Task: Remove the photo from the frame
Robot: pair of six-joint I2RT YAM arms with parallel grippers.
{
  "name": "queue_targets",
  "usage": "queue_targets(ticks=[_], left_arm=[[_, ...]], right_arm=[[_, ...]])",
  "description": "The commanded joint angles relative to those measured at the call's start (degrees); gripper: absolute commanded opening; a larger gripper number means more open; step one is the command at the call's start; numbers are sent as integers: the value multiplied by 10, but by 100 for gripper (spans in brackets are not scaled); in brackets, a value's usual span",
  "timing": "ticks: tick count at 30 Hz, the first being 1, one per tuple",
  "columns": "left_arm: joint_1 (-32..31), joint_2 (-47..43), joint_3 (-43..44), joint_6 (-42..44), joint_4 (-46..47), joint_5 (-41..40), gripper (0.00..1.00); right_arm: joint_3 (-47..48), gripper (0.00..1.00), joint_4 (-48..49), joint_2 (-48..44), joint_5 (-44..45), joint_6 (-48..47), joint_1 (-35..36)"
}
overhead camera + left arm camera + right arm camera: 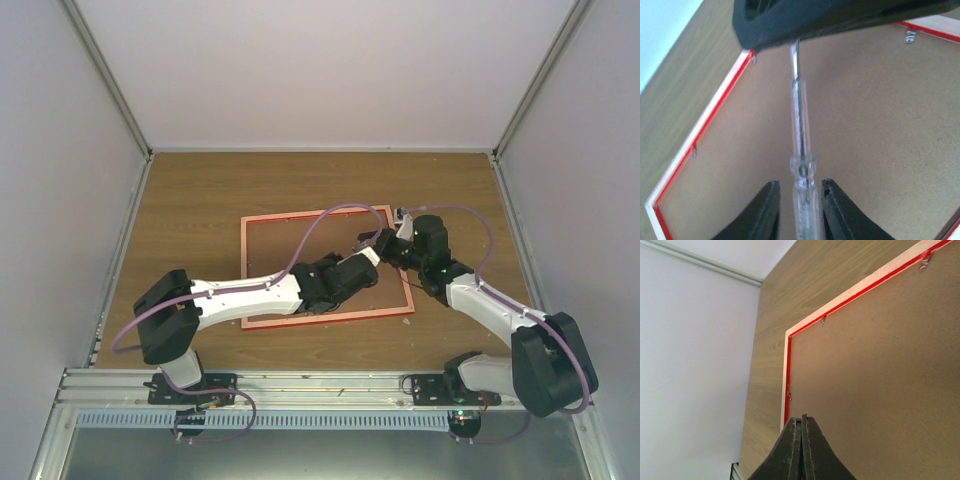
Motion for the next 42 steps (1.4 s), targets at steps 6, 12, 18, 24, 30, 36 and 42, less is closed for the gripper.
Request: queue_targets(ticks=[6,12,18,24,30,36,42], left_arm=[[29,-98,-57,-30,109,95,48],[83,-178,-121,-48,173,258,64],[162,-243,-210,-75,270,430,76],[201,-264,-270,-106,369,547,78],[201,-250,-300,-129,450,583,79],[201,-224,-317,-159,514,587,75],[201,-200,-328,-178,569,594,69]], right_arm=[[-17,1,72,-3,-85,-36,-6],[-40,1,140,-13,-139,-36,-38],[-83,1,254,-31,-191,10,-71],[-111,0,351,-31,-213,74,-79],[-144,0,452,-20,-203,159,-79],[-166,1,512,-15,-192,214,-78],[-181,1,522,-22,-174,233,-78]])
